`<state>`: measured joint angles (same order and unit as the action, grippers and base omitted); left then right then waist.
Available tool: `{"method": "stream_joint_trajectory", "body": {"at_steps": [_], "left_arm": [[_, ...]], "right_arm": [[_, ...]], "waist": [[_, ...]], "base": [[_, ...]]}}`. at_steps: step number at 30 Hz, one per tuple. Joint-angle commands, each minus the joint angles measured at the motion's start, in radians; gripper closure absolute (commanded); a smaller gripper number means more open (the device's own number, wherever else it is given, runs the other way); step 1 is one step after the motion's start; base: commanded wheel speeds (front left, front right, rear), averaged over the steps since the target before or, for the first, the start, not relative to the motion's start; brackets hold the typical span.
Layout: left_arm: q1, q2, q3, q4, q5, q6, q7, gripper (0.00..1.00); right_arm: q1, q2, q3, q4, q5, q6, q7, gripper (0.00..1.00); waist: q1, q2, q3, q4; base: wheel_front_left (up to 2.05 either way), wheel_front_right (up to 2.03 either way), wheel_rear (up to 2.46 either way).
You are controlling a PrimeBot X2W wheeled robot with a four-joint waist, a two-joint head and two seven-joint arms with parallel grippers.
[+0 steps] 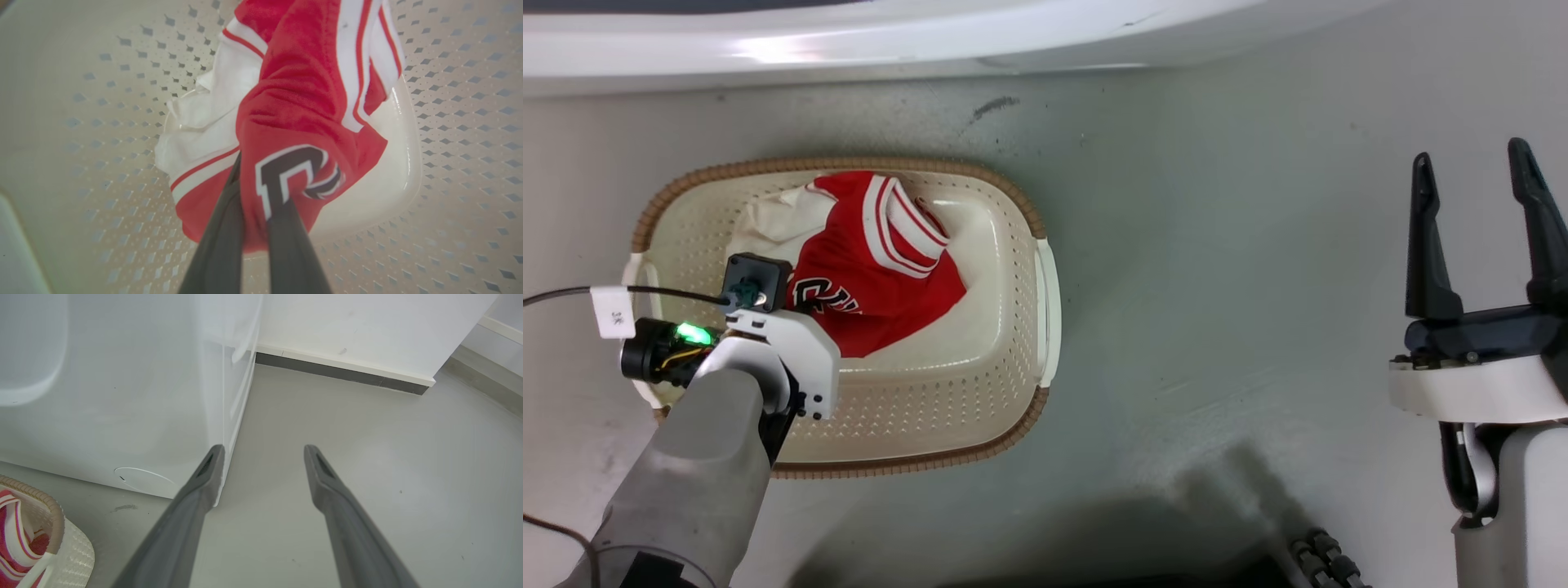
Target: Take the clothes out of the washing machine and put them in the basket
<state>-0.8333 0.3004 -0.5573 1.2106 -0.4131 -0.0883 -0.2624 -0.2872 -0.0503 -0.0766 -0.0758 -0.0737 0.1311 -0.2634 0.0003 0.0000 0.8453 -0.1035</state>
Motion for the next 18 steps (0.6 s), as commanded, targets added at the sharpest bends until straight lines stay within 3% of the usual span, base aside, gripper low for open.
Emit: {"method": "stream_joint_trajectory", "body": {"at_steps": [1,11,13,18], "left_arm": [[-0.029,-0.009,-0.005,0.018,-0.001,-0.006,0.0,1.0],[-0.075,-0.033,-0.015,0.063,-0.012,-0.003,0.017,1.0],[-0.067,-0.035,-0.014,0.066,-0.015,0.007,0.013,0.0],[-0.035,-0.041,-0.01,0.07,-0.026,0.017,0.003,0.0]], "right_arm": [[-0.018,0.0,-0.011,-0.014,-0.015,-0.001,-0.002,0.0],[-0.038,0.0,-0.056,-0.048,-0.028,-0.001,-0.002,0.0],[-0.039,0.0,-0.052,-0.041,-0.03,-0.001,-0.002,0.0],[-0.04,0.0,-0.04,-0.018,-0.025,-0.001,-0.002,0.0]], "waist": [[-0.0003,0.0,0.045,-0.006],[-0.0003,0.0,0.086,0.002],[-0.0003,0.0,0.072,0.005],[-0.0003,0.0,0.015,0.007]], "base": [[0.0,0.0,0.0],[0.0,0.0,0.0],[0.0,0.0,0.0],[0.0,0.0,0.0]]}}
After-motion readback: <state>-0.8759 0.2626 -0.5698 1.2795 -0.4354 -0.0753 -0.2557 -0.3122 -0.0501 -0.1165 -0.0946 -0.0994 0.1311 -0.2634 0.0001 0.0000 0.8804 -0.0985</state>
